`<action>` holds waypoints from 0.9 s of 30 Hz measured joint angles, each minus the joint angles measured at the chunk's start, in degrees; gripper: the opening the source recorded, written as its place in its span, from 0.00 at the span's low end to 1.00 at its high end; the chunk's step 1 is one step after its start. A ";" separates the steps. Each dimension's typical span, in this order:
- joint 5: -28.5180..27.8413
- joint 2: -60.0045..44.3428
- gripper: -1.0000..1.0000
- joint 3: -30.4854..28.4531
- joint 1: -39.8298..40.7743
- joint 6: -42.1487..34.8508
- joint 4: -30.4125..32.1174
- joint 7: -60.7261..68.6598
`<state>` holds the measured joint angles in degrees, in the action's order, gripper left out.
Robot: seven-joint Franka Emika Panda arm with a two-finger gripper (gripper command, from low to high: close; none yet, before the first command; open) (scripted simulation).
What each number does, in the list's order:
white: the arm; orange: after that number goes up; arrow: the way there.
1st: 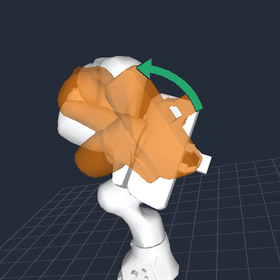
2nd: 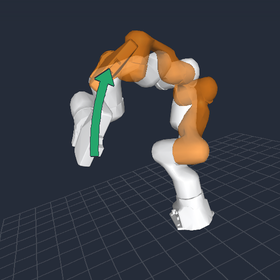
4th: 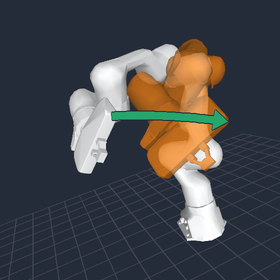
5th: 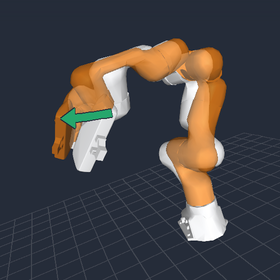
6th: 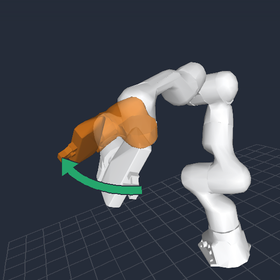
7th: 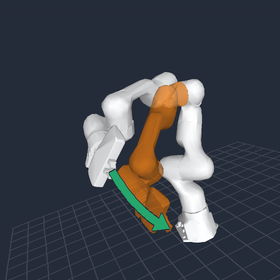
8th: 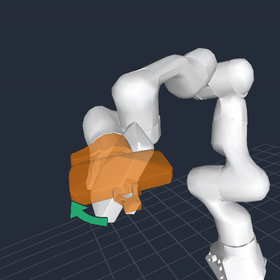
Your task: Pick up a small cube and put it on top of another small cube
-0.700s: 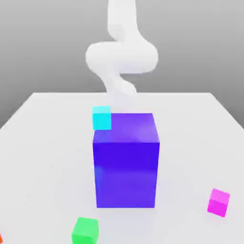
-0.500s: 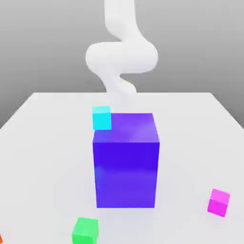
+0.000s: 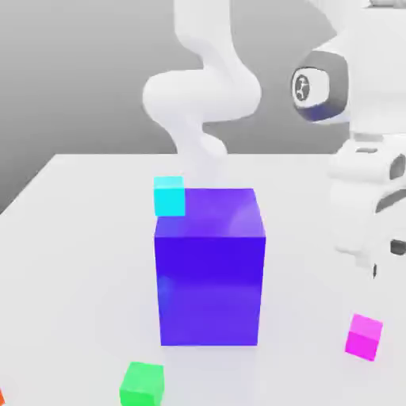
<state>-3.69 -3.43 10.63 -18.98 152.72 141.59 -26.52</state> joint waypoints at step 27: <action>0.52 -8.53 0.00 -6.91 3.97 1.14 0.62 0.20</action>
<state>-3.18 -11.95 3.72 -15.01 153.86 142.21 -26.32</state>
